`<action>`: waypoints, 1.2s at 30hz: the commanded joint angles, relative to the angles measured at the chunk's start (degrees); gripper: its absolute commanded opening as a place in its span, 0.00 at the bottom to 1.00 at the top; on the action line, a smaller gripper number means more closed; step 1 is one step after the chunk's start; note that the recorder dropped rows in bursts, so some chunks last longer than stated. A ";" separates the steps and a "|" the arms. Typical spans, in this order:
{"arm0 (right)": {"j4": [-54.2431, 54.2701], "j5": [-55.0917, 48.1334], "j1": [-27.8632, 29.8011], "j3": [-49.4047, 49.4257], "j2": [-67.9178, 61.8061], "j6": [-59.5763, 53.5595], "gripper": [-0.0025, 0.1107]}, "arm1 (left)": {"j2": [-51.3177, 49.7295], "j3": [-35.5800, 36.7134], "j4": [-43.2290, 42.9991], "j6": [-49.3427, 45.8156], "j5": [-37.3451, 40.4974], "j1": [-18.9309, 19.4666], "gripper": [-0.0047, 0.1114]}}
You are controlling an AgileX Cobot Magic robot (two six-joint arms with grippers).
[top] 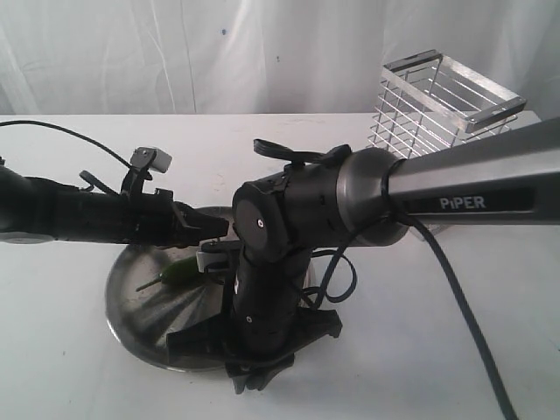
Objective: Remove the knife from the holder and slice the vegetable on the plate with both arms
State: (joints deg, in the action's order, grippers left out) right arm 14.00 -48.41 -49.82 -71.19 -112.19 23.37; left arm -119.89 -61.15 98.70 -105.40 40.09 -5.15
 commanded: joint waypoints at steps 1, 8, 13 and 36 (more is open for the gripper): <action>-0.51 0.26 0.22 -0.19 0.62 -0.67 0.02 | -0.89 0.42 1.25 0.49 -4.26 -0.21 0.04; -0.51 0.26 0.22 -0.19 0.62 -0.67 0.02 | -2.49 0.42 1.25 5.17 -10.30 -0.21 0.04; -0.51 0.26 0.22 -0.19 0.62 -0.67 0.02 | -4.53 0.42 1.25 5.66 -10.77 -0.21 0.04; 0.08 -6.46 0.22 -0.19 0.73 -0.67 0.02 | -3.88 0.32 0.87 6.59 -8.48 -0.21 0.04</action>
State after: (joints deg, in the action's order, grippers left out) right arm 14.00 -53.08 -49.82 -71.28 -112.19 23.01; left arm -123.21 -62.36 98.70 -100.93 33.98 -4.78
